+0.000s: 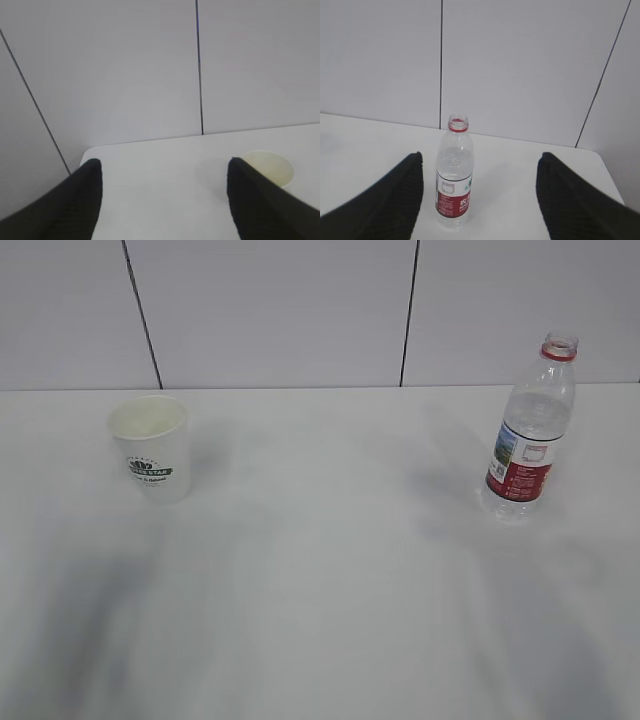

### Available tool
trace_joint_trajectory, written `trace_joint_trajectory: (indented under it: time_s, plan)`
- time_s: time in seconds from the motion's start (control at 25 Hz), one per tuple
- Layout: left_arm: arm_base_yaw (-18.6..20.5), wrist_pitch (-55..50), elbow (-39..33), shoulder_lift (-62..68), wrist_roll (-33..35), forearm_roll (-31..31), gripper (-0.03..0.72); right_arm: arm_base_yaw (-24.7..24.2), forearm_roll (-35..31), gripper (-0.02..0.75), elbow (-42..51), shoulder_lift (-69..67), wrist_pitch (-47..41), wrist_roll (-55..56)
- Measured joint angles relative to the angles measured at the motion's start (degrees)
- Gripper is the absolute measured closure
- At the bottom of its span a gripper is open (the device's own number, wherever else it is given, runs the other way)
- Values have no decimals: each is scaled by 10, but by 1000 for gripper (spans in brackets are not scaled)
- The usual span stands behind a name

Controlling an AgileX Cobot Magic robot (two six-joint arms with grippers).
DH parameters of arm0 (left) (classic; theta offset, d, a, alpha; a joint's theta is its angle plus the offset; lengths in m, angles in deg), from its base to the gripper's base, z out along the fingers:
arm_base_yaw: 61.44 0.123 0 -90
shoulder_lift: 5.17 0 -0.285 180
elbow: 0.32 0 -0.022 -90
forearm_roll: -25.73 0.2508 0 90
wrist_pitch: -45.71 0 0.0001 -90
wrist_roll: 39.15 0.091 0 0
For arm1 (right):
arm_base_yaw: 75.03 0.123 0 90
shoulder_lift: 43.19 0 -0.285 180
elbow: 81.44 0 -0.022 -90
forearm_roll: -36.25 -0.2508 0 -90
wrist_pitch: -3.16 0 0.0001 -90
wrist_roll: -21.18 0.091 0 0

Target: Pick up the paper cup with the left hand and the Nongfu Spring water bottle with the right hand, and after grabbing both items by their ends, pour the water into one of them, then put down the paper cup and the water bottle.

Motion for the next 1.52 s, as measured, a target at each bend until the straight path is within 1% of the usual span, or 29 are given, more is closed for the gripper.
trace_joint_trajectory:
  time_s: [0.16, 0.4, 0.6, 0.76, 1.0, 1.24, 1.52]
  plan:
    - [0, 19, 0, 27, 0, 0, 114, 0, 0, 205, 0, -12, 24, 0]
    - [0, 50, 0, 81, 0, 0, 114, 0, 0, 205, 0, -52, 37, 0]
    - [0, 100, 0, 114, 0, 0, 120, 0, 0, 204, 0, -85, 66, 0]
    - [0, 152, 0, 126, 0, 0, 128, 0, 0, 205, 0, -103, 96, 0]
    - [0, 203, 0, 136, 0, 0, 129, 0, 1, 205, 0, -141, 147, 0]
    - [0, 221, 0, 179, 0, 0, 129, 0, 1, 205, 0, -191, 174, 0]
    - [0, 250, 0, 245, 0, 0, 129, 0, 1, 205, 0, -245, 232, 0]
